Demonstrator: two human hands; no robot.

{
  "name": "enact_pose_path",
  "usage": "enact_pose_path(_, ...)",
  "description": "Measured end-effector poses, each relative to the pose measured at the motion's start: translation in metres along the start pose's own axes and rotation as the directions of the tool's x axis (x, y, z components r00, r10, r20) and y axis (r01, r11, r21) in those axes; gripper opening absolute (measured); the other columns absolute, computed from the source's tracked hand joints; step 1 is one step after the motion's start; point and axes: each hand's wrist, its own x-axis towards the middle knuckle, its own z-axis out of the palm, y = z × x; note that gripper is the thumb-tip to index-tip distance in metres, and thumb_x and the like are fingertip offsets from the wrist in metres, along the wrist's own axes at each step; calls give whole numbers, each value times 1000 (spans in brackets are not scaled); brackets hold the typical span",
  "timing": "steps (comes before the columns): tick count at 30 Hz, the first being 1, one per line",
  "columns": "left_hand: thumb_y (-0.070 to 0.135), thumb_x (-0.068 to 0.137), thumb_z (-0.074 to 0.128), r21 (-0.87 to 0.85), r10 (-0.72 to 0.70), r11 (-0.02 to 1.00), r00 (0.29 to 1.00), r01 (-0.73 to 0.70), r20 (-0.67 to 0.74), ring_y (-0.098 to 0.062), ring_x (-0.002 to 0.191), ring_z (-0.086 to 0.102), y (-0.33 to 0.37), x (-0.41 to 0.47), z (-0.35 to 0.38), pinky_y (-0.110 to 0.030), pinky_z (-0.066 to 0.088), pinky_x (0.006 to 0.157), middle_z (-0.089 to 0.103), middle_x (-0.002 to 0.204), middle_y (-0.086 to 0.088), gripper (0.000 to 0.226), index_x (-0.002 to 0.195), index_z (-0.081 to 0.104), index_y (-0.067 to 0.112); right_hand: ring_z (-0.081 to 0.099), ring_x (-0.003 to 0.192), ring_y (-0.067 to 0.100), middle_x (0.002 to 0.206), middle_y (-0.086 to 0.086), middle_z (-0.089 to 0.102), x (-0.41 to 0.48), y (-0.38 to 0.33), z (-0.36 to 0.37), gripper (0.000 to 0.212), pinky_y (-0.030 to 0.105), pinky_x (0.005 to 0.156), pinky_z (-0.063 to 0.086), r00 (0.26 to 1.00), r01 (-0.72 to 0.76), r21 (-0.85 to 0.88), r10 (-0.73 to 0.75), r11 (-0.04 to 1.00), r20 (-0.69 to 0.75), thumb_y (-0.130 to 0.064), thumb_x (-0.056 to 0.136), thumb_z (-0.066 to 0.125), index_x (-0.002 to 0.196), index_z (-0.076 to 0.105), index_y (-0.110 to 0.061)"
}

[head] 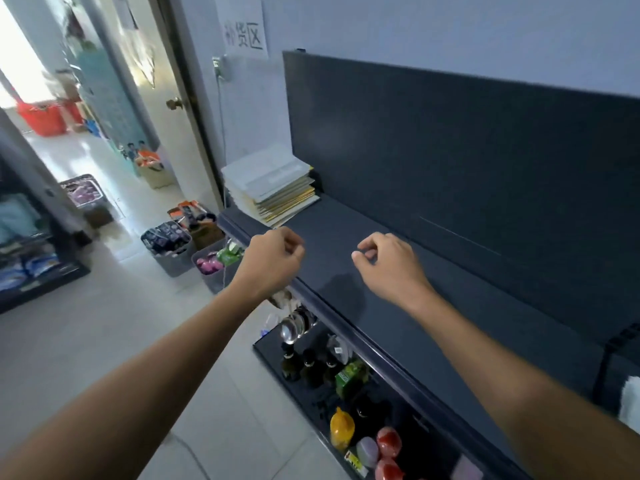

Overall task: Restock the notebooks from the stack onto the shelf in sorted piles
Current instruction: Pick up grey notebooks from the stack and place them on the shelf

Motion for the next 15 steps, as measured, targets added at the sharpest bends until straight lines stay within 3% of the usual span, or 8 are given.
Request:
enact_pose_path(9, 27, 93, 57, 26, -22, 999, 995, 25, -96, -12, 82, 70, -136, 54, -105, -39, 61, 80, 72, 90, 7, 18, 103, 71, 23, 59, 93, 14, 105, -3, 59, 81, -121, 106, 17, 31, 81, 47, 994, 103, -3, -103, 995, 43, -37, 96, 58, 102, 63, -22)
enact_pose_path(15, 27, 95, 56, 16, -8, 1000, 996, 9, -86, -9, 78, 69, -175, 100, -126, -34, 61, 73, 70, 92, 7, 20, 107, 71, 19, 60, 98, 15, 109, -2, 61, 128, -153, 131, 17, 40, 91, 51, 997, 79, -36, -78, 996, 28, -35, 96, 55, 104, 62, -22)
